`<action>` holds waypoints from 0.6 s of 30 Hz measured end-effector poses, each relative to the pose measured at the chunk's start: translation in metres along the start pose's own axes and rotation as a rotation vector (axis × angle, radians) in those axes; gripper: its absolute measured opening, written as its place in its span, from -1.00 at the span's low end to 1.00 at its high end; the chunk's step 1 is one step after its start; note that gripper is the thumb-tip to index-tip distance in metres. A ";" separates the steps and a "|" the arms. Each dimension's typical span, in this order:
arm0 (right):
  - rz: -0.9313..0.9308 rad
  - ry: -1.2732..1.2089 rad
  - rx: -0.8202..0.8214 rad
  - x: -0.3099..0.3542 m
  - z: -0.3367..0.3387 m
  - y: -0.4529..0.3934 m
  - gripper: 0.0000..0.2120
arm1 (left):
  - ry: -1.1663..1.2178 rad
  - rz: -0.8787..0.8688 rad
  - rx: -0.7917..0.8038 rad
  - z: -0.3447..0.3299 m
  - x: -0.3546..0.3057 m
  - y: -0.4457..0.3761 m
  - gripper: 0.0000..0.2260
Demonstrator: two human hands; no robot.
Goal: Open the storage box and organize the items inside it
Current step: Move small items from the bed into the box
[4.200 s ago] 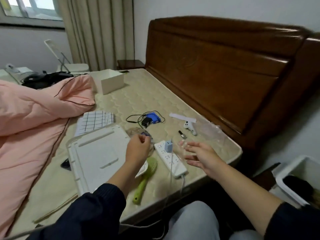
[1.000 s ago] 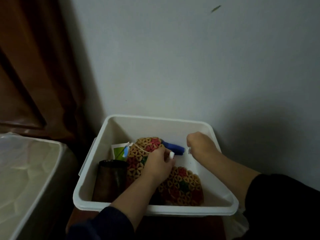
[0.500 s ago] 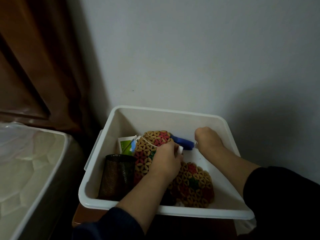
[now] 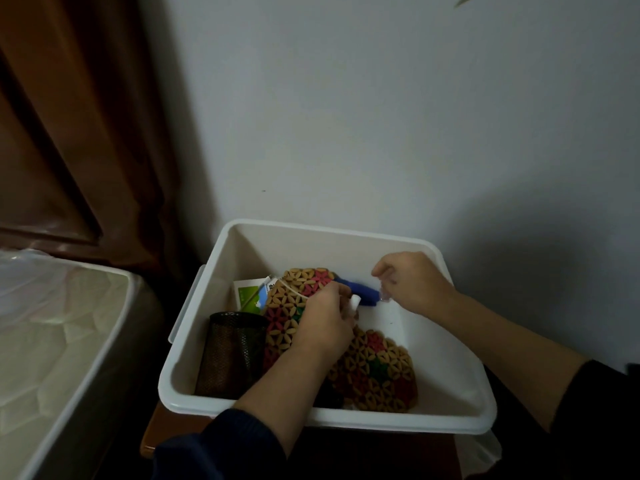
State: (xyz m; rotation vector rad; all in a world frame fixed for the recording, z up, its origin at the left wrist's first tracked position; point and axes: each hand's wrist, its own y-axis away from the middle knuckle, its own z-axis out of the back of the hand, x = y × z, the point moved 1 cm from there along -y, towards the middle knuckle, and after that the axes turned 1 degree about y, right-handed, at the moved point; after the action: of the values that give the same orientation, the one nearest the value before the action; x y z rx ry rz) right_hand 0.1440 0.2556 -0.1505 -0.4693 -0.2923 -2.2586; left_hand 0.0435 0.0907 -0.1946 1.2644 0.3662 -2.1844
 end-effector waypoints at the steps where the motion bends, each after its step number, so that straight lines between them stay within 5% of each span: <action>1: 0.043 -0.104 0.014 0.004 0.003 0.007 -0.74 | 0.017 -0.005 -0.008 0.000 0.000 0.000 -0.69; 6: 0.144 -0.318 0.181 0.010 0.003 0.033 -0.71 | 0.073 -0.043 0.025 0.002 -0.001 0.001 -0.60; 11: 0.212 -0.180 0.188 0.012 0.004 0.039 -0.82 | 0.114 -0.078 0.097 0.002 -0.005 0.004 -0.43; 18: 0.213 0.789 -0.018 -0.006 0.036 0.022 -0.70 | -0.128 -0.068 0.289 0.001 -0.006 0.010 -0.71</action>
State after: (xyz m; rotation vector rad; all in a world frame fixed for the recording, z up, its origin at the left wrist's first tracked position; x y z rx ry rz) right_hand 0.1726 0.2575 -0.1190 0.3786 0.1781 -2.0538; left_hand 0.0511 0.0843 -0.1887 1.2668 0.0423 -2.4278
